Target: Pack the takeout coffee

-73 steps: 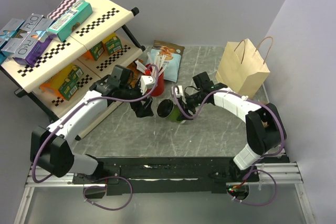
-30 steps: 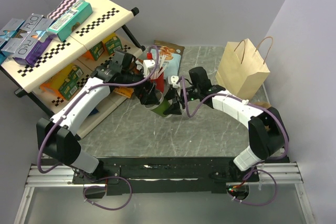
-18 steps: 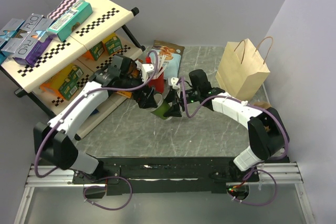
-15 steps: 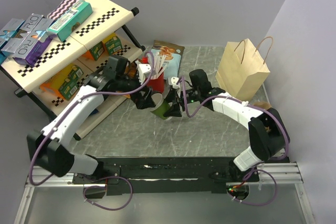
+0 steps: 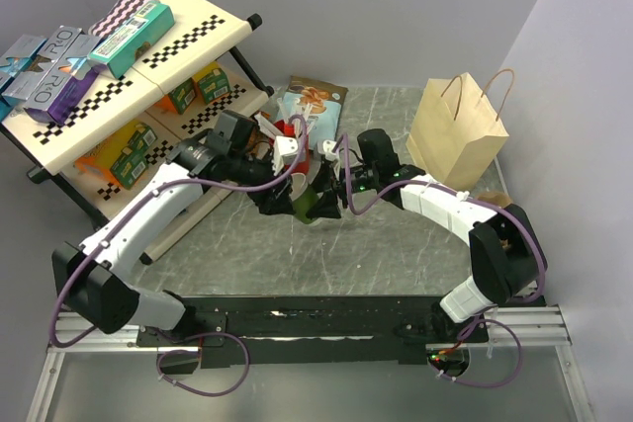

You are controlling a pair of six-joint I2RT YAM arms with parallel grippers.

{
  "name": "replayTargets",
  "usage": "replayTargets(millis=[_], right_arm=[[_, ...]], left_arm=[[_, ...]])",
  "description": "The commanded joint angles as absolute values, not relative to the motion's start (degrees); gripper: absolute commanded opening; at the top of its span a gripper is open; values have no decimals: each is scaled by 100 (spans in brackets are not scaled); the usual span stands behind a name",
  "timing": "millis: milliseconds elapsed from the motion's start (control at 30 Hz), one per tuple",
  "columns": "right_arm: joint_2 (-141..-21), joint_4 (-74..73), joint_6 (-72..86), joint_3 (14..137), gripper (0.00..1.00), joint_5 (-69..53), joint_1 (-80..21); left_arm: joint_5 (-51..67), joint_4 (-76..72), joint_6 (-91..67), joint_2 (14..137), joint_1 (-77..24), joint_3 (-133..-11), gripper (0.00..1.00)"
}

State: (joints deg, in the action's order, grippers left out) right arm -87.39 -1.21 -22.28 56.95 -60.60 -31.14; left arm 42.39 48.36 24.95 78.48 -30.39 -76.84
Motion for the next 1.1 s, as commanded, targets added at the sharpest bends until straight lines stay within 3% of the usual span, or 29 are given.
replayTargets(millis=[0, 33, 100, 133, 167, 367, 667, 900, 1067], right_arm=[[-8543, 36, -2057, 5810, 61, -6091, -3173], [-8543, 26, -2057, 5836, 62, -6073, -3173], [-8534, 26, -2022, 5853, 66, -5986, -3164], [-8517, 26, -1952, 5854, 86, -5924, -3164], [-8508, 26, -1855, 5854, 100, -5724, -3164], [-7771, -1008, -1758, 5986, 100, -5160, -2655], [-6117, -2468, -1460, 5792, 100, -3069, -1635], [-5898, -2997, -774, 5520, 100, -2891, -915], [-5801, -3120, -782, 5528, 100, -3050, -756]], left_arm=[[4403, 4851, 2759, 8042, -3173, -7909, 57], [4438, 4895, 2803, 8094, -3190, -7954, 44], [4456, 5009, 2900, 8261, -3261, -8085, 28], [4447, 5045, 2996, 8314, -3296, -8129, 7], [4386, 5080, 3023, 8393, -3339, -8182, 1], [3781, 5317, 3576, 8534, -3506, -8200, 1], [2189, 4396, 4561, 8806, -4393, -7234, 5], [1811, 3780, 4816, 9131, -4886, -6996, 12], [1818, 3806, 4913, 9229, -4948, -7049, 44]])
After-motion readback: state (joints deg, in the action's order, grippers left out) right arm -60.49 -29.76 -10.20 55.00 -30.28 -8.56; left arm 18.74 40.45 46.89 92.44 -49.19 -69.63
